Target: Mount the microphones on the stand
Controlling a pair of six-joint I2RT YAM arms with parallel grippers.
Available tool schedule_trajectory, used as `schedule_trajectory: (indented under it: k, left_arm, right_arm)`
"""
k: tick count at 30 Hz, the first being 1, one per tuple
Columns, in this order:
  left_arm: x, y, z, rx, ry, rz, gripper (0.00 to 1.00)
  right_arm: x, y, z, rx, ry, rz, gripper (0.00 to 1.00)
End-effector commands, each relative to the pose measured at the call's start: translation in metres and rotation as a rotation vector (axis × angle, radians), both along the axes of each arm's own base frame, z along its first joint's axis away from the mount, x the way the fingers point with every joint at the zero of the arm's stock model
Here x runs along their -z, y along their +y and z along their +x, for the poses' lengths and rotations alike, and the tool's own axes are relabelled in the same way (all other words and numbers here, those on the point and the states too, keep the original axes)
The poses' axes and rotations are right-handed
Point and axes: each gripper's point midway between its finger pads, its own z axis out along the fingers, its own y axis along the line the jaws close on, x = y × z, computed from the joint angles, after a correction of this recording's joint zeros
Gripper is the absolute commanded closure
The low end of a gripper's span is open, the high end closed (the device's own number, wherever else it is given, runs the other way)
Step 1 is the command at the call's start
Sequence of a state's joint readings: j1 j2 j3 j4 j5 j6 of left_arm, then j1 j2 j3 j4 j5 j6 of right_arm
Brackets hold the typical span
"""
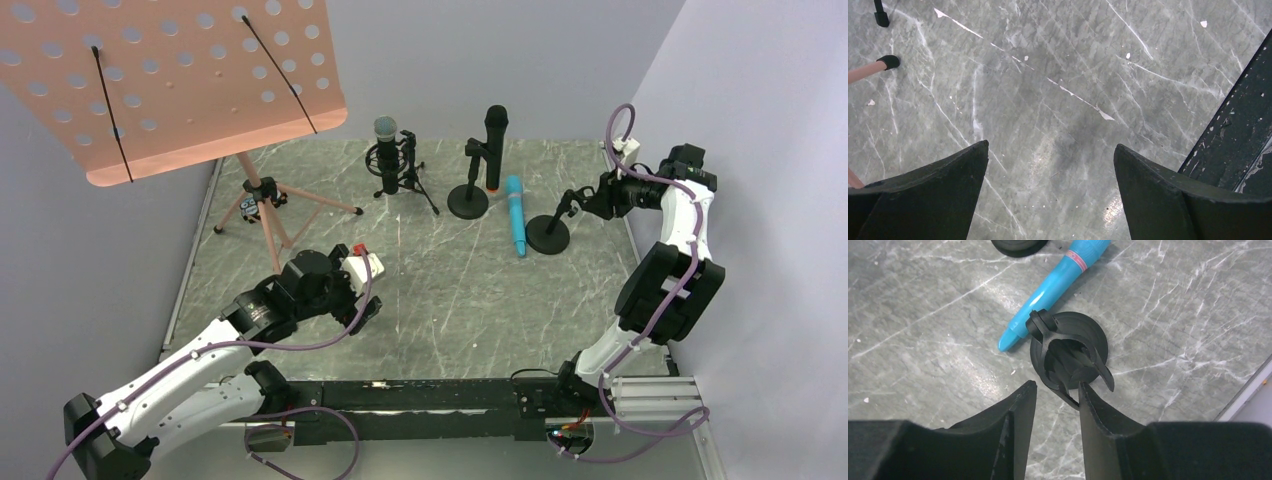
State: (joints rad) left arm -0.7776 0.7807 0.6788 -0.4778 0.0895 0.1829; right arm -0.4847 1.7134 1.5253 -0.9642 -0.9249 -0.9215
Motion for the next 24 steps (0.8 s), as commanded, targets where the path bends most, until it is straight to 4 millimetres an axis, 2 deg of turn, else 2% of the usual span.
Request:
schedule_trajectory:
  k: [1,5,9,12,15,24]
  left_arm:
    - [-0.012,-0.005,0.003,0.013,-0.024,-0.023,0.01]
    - [-0.011,-0.004,0.003,0.014,-0.023,-0.019,0.01]
    - [-0.010,-0.005,0.003,0.014,-0.020,-0.016,0.01]
    - [-0.010,-0.004,0.003,0.011,-0.019,-0.015,0.01]
    - [-0.010,-0.005,0.003,0.013,-0.018,-0.018,0.01]
    - [-0.011,-0.005,0.002,0.014,-0.019,-0.023,0.01]
  right_arm:
    - [-0.003,0.001,-0.007,-0.047,-0.003,-0.038,0.63]
    - [-0.007,0.004,-0.012,-0.064,-0.022,-0.047,0.76]
    - [-0.014,0.006,-0.018,-0.083,-0.054,-0.055,0.82]
    - [-0.025,0.007,-0.021,-0.082,-0.093,-0.063,0.87]
    - [-0.042,0.011,-0.029,-0.085,-0.142,-0.075,0.98]
    - [-0.090,0.029,-0.047,-0.103,-0.248,-0.074,1.00]
